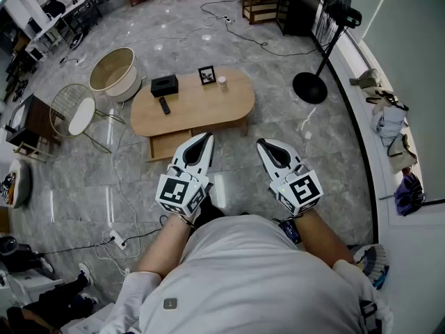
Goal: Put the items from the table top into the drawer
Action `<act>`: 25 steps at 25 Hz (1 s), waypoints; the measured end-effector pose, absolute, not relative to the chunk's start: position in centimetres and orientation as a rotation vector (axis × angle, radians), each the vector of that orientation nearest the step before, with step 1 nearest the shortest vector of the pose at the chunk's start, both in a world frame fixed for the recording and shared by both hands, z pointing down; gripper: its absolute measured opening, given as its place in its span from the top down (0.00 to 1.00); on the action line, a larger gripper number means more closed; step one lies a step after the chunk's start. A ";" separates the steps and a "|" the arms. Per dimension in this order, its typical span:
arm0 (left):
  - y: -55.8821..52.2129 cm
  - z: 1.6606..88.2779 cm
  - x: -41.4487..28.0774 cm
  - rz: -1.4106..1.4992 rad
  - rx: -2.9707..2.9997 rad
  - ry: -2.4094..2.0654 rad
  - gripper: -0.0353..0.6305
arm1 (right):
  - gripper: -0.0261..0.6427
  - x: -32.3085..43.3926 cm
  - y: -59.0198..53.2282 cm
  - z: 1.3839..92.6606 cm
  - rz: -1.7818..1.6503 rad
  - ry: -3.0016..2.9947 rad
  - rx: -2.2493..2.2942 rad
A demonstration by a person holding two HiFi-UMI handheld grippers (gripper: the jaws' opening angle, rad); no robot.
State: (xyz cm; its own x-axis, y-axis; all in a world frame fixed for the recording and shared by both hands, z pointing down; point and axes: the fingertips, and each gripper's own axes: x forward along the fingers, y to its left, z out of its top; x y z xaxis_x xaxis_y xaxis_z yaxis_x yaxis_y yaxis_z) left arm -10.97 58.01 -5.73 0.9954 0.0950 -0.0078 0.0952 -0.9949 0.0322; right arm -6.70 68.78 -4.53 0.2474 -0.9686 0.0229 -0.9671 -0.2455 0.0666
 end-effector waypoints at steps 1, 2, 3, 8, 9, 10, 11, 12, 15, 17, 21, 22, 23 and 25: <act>57.8 -5.7 -10.9 -0.007 3.105 0.151 0.93 | 0.92 -6.7 68.6 -4.4 -0.033 -1.887 2.428; 57.6 -5.6 -10.8 -0.004 3.104 0.153 0.93 | 0.92 -6.6 68.4 -4.3 -0.031 -1.887 2.428; 57.4 -5.6 -10.7 -0.002 3.102 0.155 0.93 | 0.92 -6.5 68.2 -4.3 -0.030 -1.886 2.428; 55.7 -5.5 -10.1 0.006 3.093 0.162 0.93 | 0.92 -6.0 66.6 -4.4 -0.026 -1.873 2.423; 55.3 -5.4 -10.0 0.008 3.090 0.162 0.93 | 0.92 -5.9 66.2 -4.3 -0.020 -1.874 2.422; 54.8 -5.2 -9.9 0.011 3.086 0.162 0.93 | 0.92 -5.8 65.7 -4.2 -0.013 -1.878 2.421; 54.2 -5.1 -9.9 0.014 3.080 0.161 0.93 | 0.92 -5.8 65.2 -4.1 -0.007 -1.883 2.420; 53.5 -4.9 -9.8 0.017 3.074 0.160 0.93 | 0.92 -5.7 64.6 -3.9 -0.002 -1.886 2.419; 51.4 -4.4 -9.5 0.023 3.058 0.161 0.93 | 0.92 -5.4 62.6 -3.6 0.010 -1.884 2.416; 49.8 -4.2 -9.2 0.029 3.047 0.171 0.93 | 0.92 -5.1 60.9 -3.6 0.013 -1.884 2.414; 45.5 -3.8 -8.4 0.038 3.035 0.188 0.93 | 0.92 -4.2 56.4 -3.5 0.024 -1.874 2.410; 44.2 -3.7 -8.1 0.038 3.032 0.194 0.93 | 0.92 -3.9 55.1 -3.5 0.027 -1.871 2.411; 43.0 -3.7 -7.8 0.038 3.030 0.201 0.93 | 0.92 -3.7 53.7 -3.5 0.028 -1.868 2.412; 40.4 -3.8 -7.5 0.041 3.025 0.217 0.93 | 0.92 -3.5 51.0 -3.6 0.025 -1.861 2.413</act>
